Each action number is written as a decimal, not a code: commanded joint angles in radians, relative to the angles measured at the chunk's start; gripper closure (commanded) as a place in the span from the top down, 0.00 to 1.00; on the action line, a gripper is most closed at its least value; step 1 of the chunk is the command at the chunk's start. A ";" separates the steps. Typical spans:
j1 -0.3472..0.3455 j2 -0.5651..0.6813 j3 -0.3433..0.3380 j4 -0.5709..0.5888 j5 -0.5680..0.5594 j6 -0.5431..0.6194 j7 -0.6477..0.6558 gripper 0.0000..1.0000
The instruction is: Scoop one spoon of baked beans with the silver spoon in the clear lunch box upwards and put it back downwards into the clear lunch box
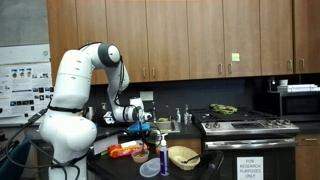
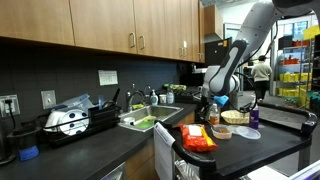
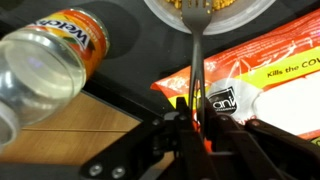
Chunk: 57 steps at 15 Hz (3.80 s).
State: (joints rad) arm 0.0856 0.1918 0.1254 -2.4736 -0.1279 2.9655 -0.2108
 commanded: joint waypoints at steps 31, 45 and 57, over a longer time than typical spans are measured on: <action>-0.044 -0.083 -0.016 -0.155 -0.100 0.002 -0.095 0.04; -0.005 -0.100 -0.062 -0.159 -0.238 -0.077 -0.041 0.04; 0.026 -0.117 -0.046 -0.139 -0.362 -0.194 0.027 0.04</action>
State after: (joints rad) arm 0.0962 0.1048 0.0792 -2.6092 -0.4560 2.8161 -0.2108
